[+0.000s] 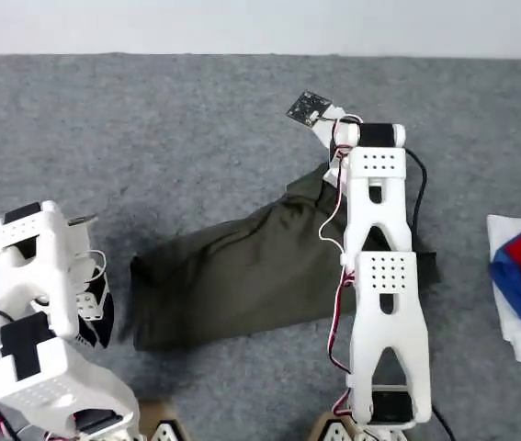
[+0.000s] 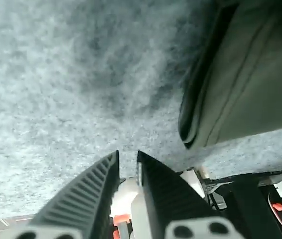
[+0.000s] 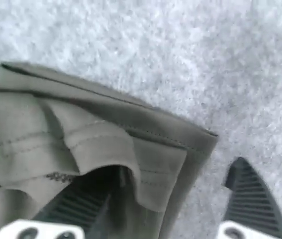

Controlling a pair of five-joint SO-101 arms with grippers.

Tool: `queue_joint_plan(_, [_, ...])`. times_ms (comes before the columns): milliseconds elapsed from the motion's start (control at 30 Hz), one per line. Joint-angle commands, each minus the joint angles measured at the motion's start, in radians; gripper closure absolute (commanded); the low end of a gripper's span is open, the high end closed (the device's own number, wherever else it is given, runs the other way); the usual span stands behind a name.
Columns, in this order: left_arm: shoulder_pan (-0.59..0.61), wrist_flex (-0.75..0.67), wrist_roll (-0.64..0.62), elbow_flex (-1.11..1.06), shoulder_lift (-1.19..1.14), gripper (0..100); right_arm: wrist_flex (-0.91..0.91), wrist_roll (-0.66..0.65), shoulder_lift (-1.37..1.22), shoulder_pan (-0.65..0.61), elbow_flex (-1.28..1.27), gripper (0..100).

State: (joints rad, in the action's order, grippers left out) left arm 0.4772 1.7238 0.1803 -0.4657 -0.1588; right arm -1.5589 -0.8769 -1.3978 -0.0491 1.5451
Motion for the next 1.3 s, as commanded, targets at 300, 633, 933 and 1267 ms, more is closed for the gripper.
queue_joint_plan(300, [0.005,0.035,-0.015,-0.002,0.012,94,-0.010,-0.040,-0.012,0.001,0.035,98.7])
queue_joint_plan(633, [0.005,0.035,-0.015,-0.004,0.005,94,-0.170,-0.044,0.099,0.010,0.133,99.1])
queue_joint_plan(933, [0.003,0.034,-0.015,-0.004,0.003,94,-0.242,-0.028,0.311,0.076,0.124,99.1])
queue_joint_plan(1267, [0.000,0.034,-0.015,-0.004,0.003,94,-0.243,-0.055,0.484,0.134,-0.245,99.1])
